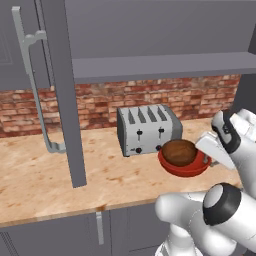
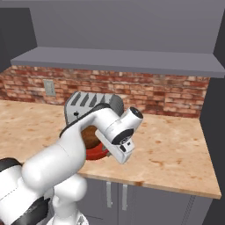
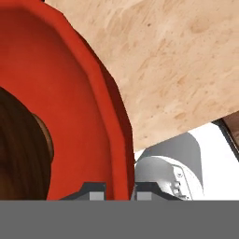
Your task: Pick up the bowls on the counter and stack them on top of one another in the open cabinet. Place the smaller bowl on top of the larger bowl.
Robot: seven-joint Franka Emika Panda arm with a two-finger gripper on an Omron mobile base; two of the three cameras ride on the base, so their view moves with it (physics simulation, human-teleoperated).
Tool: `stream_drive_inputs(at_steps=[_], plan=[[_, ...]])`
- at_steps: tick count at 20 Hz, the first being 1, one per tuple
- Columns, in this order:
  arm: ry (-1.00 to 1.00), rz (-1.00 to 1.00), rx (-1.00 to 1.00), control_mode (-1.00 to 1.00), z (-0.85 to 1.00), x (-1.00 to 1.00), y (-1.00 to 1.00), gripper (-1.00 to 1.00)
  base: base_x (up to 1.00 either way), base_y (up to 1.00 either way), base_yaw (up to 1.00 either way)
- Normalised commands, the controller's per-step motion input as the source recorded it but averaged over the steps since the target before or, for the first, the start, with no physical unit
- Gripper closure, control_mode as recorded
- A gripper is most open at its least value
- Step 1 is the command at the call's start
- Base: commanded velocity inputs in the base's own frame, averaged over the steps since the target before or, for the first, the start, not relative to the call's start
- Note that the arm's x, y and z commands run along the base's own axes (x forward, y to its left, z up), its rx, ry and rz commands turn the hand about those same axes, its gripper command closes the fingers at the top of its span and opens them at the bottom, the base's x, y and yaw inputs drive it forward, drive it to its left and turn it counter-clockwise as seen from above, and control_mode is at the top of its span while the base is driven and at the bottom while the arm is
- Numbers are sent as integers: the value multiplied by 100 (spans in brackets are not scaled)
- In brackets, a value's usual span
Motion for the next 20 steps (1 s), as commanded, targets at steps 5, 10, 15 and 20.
stream_drive_inputs(at_steps=[5,10,15,20], plan=[[0,0,2,-100,62,-25,0,100,0,0,0],[0,0,1,-100,70,-20,0,100,0,0,0],[0,0,0,-100,70,-13,0,100,0,0,0],[0,0,0,-100,66,-16,0,100,0,0,0]])
